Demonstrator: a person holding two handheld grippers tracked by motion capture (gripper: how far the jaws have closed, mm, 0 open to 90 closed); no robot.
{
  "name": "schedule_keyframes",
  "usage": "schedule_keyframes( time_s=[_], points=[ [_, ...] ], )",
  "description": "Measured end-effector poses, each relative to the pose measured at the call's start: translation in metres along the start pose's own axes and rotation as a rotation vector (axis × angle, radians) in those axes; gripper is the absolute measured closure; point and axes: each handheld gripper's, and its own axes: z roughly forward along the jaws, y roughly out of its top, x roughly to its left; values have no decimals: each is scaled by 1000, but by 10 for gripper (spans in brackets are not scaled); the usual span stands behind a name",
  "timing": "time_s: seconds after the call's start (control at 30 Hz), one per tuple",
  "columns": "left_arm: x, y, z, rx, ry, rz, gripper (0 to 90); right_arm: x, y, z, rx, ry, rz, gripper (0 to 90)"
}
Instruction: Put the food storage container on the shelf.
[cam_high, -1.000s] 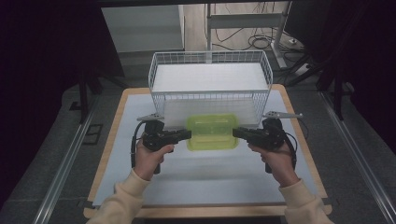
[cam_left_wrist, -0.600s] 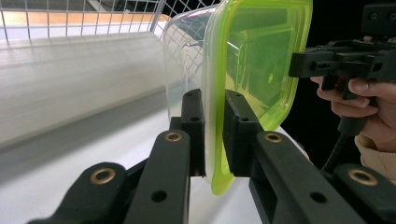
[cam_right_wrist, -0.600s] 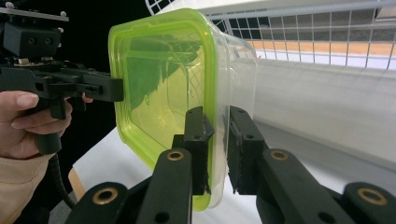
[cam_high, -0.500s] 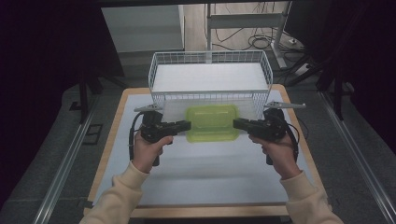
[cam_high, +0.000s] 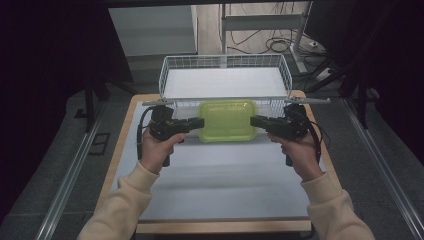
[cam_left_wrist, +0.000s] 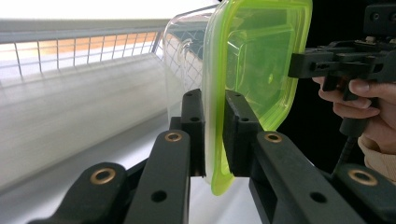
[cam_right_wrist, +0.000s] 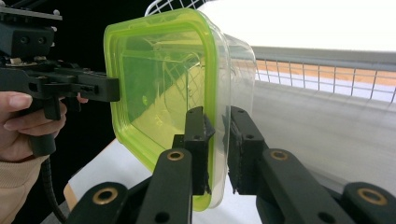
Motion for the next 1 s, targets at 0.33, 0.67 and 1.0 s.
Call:
schedule_keyframes(
  time_s=[0.33,0.67,1.0],
  points=[
    [1,17,-3,-10,2,6,807,1,15,1,-16,-2,4,797],
    [7,28,-4,-13,10,8,807,-1,27,8,-13,-7,6,797],
    [12,42,-4,-16,14,-2,807,1,43,11,-13,-28,-6,797]
  ],
)
